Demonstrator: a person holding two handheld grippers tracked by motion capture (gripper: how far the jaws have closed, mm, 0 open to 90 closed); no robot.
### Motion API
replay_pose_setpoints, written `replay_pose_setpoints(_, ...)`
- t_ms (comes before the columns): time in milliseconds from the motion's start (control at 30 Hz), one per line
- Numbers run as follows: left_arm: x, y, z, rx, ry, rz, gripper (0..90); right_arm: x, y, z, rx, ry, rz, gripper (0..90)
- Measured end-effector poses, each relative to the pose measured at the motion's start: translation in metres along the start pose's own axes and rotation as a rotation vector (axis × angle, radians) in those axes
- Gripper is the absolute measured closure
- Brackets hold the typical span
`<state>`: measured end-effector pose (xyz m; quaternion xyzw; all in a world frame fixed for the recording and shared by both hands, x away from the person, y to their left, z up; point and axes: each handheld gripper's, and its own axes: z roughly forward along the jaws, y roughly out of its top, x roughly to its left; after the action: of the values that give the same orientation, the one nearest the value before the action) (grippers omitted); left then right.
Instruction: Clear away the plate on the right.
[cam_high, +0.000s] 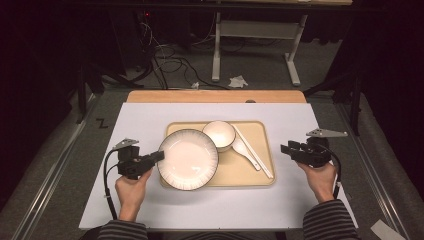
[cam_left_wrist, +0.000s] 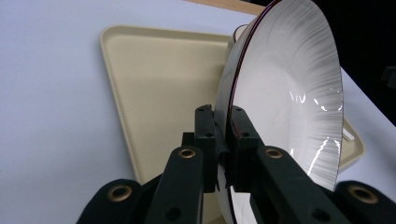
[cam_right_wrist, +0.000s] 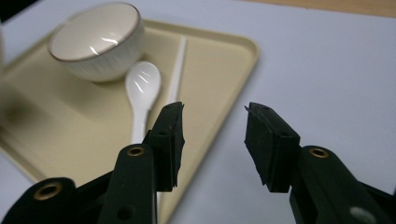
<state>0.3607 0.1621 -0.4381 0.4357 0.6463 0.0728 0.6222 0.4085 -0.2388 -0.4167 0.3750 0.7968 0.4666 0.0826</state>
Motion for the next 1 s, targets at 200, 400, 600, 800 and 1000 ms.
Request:
replay_pose_setpoints(200, 0.011, 0.011, -0.001, -0.011, 0.04, -0.029, 84.7, -0.023, -0.011, -0.012, -0.01, -0.096, 0.048, 55.2)
replay_pose_setpoints(400, 0.019, 0.018, -0.004, -0.04, 0.073, -0.048, 84.6, -0.043, -0.019, -0.016, 0.011, -0.181, 0.077, 52.6)
replay_pose_setpoints(600, 0.032, 0.023, -0.006, -0.06, 0.103, -0.094, 84.6, -0.059, -0.027, -0.016, 0.087, -0.262, 0.087, 50.6)
replay_pose_setpoints(800, 0.043, 0.027, -0.008, -0.084, 0.148, -0.106, 84.3, -0.071, -0.034, -0.015, 0.112, -0.286, 0.118, 48.4)
replay_pose_setpoints(1000, 0.049, 0.029, -0.009, -0.106, 0.179, -0.104, 84.0, -0.069, -0.033, -0.011, 0.137, -0.325, 0.084, 46.6)
